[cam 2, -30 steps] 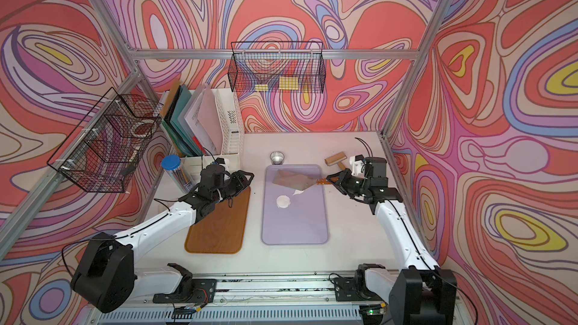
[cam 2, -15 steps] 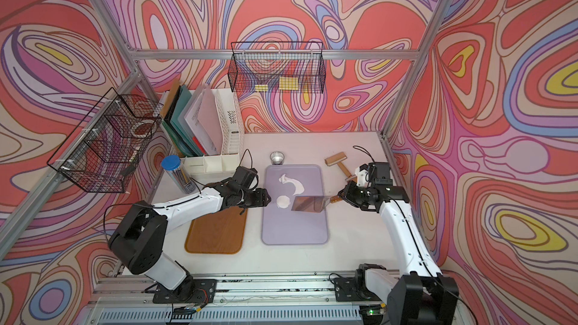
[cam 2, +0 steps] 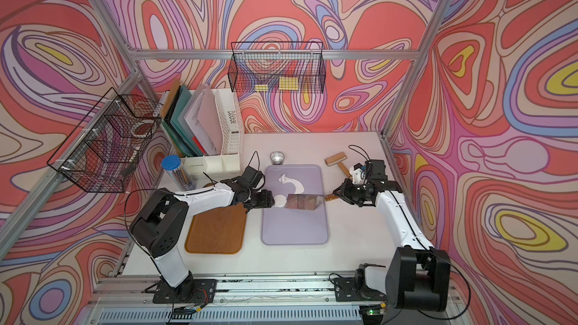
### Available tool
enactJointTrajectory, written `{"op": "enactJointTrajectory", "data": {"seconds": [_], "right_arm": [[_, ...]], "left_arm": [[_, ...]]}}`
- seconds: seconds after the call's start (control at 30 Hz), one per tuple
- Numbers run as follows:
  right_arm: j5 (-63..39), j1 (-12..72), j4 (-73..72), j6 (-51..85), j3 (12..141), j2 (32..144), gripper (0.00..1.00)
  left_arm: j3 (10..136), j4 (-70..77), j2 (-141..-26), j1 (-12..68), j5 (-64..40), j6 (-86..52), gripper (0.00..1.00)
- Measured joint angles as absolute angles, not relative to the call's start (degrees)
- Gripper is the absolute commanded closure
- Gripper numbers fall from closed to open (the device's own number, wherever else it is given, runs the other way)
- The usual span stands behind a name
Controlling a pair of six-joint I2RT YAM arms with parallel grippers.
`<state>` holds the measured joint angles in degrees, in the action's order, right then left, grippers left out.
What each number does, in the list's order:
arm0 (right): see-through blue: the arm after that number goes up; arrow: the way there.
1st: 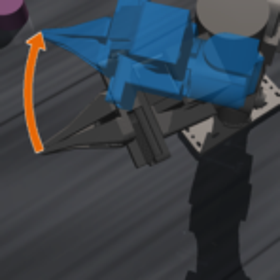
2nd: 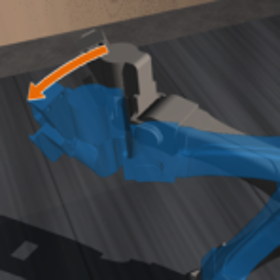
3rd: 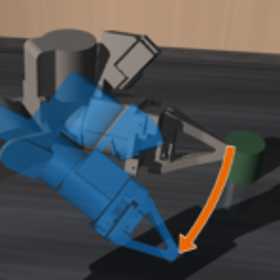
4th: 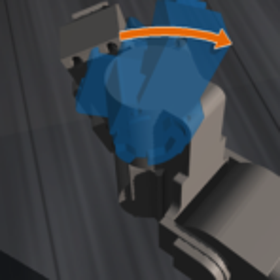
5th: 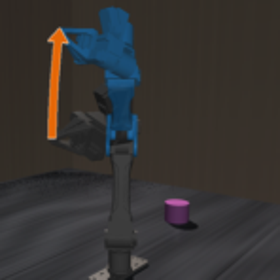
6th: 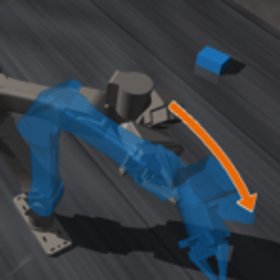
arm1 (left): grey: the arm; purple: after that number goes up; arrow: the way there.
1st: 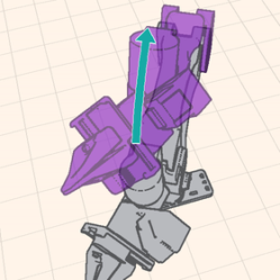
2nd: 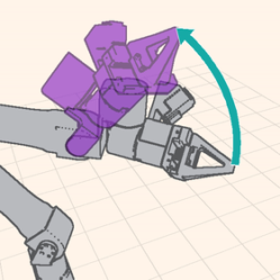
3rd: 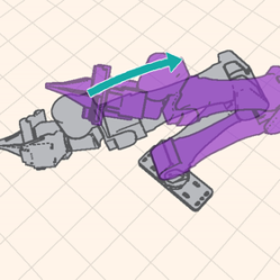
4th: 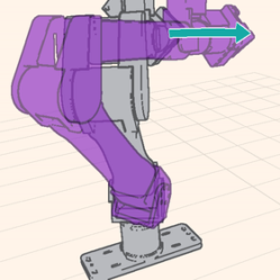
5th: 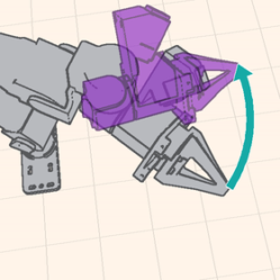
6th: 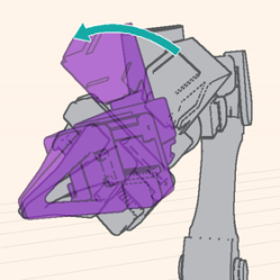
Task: Roll out the dumpling wrappers from the dough
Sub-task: Scoop the dumpling wrapper from the work surface.
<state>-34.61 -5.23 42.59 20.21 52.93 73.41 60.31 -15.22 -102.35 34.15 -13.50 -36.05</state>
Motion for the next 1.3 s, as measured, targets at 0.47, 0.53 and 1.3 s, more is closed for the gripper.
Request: {"op": "enactJointTrajectory", "data": {"seconds": [0.47,0.53,1.3], "right_arm": [[-39.97,-5.06,35.66,20.05,49.69,77.12,1.0],[-40.75,-5.06,34.35,20.23,48.9,77.62,1.0],[-37.69,-4.08,35.4,19.4,51.03,76.31,1.0]], "left_arm": [[56.66,-8.08,-101.6,34.11,-18.52,-40.77,0.16],[56.27,-7.22,-101.34,34.15,-18.72,-41.21,0.01],[51.09,-1.56,-96.84,33.3,-18.68,-45.95,0.0]]}}
